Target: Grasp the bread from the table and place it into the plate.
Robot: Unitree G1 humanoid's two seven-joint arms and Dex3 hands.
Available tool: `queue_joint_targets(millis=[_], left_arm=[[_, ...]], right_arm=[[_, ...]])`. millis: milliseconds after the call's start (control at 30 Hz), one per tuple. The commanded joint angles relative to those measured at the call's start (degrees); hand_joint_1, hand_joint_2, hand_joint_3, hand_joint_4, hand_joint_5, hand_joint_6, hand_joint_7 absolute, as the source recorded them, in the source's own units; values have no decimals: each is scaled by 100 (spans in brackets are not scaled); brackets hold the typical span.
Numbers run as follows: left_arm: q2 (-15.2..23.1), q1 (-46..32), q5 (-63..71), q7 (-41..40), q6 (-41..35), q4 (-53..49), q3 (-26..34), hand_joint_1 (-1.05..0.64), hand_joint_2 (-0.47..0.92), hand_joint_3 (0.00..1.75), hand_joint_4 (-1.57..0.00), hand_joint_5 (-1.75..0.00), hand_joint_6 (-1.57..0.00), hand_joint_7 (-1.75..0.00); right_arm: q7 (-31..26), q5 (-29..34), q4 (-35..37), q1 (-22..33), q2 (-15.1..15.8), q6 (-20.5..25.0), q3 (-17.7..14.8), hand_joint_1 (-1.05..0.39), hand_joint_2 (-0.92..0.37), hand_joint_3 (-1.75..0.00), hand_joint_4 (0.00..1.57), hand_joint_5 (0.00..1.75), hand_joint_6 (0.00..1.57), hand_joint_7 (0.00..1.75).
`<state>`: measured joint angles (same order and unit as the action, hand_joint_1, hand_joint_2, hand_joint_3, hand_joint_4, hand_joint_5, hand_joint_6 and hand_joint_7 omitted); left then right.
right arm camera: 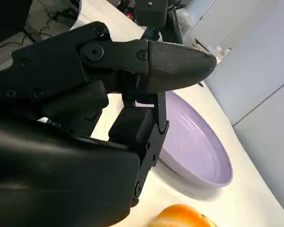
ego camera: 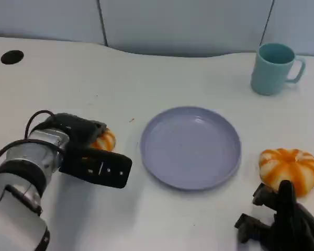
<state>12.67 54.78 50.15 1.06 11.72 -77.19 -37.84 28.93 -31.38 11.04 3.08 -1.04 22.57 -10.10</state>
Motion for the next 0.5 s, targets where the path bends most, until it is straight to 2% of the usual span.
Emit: queue_joint_targets(millis=[33,167,267,467,500], left_arm=[[19,-38,-19,-63,-11,-47,-72,-65,75,0,-15,-6,-19,-2],[-3,-84,8,-239,-95,-51,-131,-59,72,0,-17,-6,-21,-2],[-10,-193,7,-652,-94,-44,-141,-37,69,0,-28,-10,-31,-5],[-14,-200,-2,-734,-88,-63,-163,-32,68,0,-31,-9,-35,-3],[22,-277,-13,-966,-4,-53,-143,-30,71,3,-44,-16,-44,-7]], right_arm=[[-3,8,-54,59,83,-30,-23,-53,-92,-56,122,121,106,122],[6,-49,-69,66,78,20,-51,-53,-92,-56,122,120,105,121],[8,-58,-68,71,85,24,-62,-53,-92,-55,122,120,106,121],[8,-61,-69,72,86,26,-63,-53,-92,-55,122,120,106,121],[2,-43,-104,94,93,21,-46,-53,-92,-55,122,121,106,122]])
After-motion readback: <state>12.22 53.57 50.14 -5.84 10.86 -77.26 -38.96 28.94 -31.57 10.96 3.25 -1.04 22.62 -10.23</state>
